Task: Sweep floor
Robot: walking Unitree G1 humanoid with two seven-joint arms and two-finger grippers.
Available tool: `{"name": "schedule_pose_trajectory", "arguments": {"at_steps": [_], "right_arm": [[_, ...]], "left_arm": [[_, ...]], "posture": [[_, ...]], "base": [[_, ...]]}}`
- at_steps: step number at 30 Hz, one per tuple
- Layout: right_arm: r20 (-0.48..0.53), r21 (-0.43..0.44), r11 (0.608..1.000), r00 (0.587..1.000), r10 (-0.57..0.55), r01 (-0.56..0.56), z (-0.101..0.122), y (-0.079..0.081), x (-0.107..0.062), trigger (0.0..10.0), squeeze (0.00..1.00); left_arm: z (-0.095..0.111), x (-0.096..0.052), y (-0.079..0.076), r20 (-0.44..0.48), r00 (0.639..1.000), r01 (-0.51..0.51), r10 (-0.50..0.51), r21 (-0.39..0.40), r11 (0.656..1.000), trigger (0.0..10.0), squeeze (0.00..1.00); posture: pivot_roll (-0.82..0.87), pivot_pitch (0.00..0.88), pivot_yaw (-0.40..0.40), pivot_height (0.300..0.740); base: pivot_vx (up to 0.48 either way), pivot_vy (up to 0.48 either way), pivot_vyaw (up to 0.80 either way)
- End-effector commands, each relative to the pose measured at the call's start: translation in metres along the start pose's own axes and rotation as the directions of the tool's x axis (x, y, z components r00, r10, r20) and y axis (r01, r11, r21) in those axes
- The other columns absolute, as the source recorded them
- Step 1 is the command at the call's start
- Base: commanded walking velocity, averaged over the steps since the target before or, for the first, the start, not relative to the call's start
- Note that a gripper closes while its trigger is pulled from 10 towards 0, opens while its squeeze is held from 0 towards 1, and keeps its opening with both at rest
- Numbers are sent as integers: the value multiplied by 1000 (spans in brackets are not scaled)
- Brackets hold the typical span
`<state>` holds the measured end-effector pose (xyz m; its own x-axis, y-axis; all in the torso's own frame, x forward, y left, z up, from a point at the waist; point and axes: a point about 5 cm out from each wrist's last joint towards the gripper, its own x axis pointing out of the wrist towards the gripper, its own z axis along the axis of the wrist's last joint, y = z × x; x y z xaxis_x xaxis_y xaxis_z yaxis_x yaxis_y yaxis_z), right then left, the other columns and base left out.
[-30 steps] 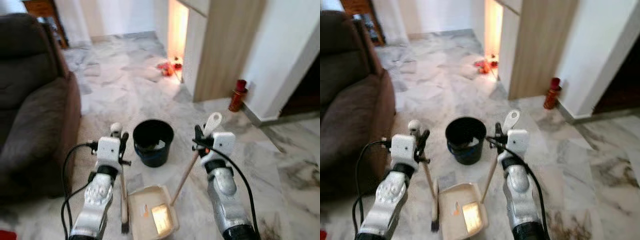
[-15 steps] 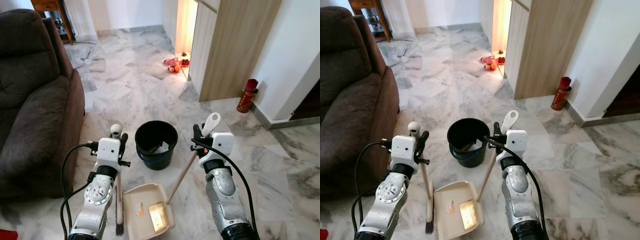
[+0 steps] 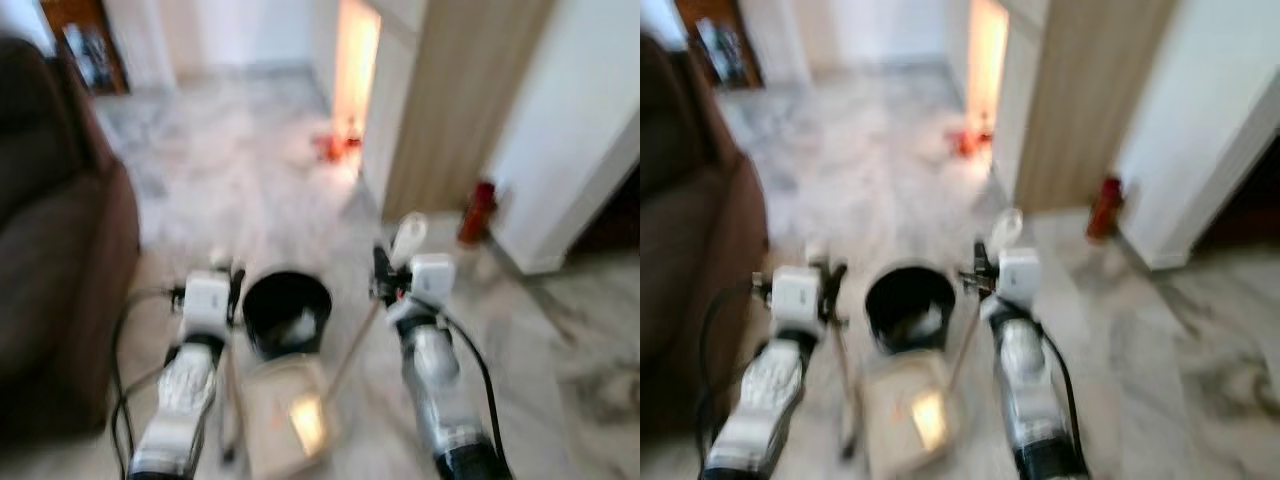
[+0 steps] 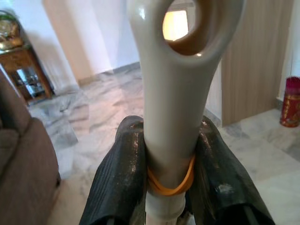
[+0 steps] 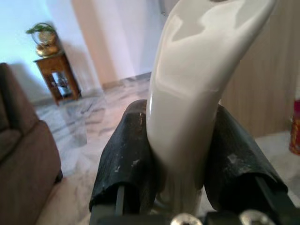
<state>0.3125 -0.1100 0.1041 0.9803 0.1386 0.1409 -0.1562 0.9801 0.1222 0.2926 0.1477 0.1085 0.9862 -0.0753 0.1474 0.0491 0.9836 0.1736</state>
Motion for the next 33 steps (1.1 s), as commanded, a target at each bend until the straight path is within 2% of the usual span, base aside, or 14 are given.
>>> {"name": "schedule_pose_trajectory", "arguments": {"at_steps": [1, 5, 9, 12, 21, 25, 30, 33], "right_arm": [[28, -6, 1000, 1000, 5, -5, 6, 0, 1, 10000, 0], [17, -7, 1000, 1000, 19, -19, 5, 1, 0, 10000, 0], [14, -6, 996, 996, 84, -84, 8, 6, -2, 10000, 0], [24, 1, 992, 992, 124, -124, 14, 9, -5, 10000, 0], [59, -11, 992, 990, 129, -129, 36, 4, -6, 10000, 0], [51, -38, 974, 973, 226, -224, 49, 10, -11, 10000, 0], [1, -57, 930, 932, 362, -362, 58, 18, -21, 10000, 0], [-14, -49, 918, 919, 393, -394, 62, 18, -24, 10000, 0]], "left_arm": [[7, 0, -3, 40, 999, 7, -7, -11, 1000, 10000, 0], [7, 0, -2, 40, 999, 9, -9, -10, 1000, 10000, 0], [7, 0, -1, 37, 999, 4, -4, -7, 1000, 10000, 0], [6, 0, -1, 34, 999, 1, -1, -6, 1000, 10000, 0], [6, 0, 0, 33, 999, 1, -1, -8, 1000, 10000, 0], [5, -1, 0, 31, 999, 7, -7, -2, 1000, 10000, 0], [5, -1, 0, 33, 999, 10, -10, 1, 1000, 10000, 0], [5, 0, 0, 32, 999, 11, -11, 0, 1000, 10000, 0]], "posture": [[139, 0, 28, 740], [139, 0, 29, 740], [138, 0, 28, 740], [136, 0, 28, 740], [126, 0, 32, 740], [124, 0, 35, 740], [118, 0, 37, 740], [114, 0, 38, 740]], "base": [[0, 0, 0], [0, 0, 0], [0, 0, 0], [0, 0, 0], [0, 0, 0], [0, 0, 0], [0, 0, 0], [0, 0, 0]]}}
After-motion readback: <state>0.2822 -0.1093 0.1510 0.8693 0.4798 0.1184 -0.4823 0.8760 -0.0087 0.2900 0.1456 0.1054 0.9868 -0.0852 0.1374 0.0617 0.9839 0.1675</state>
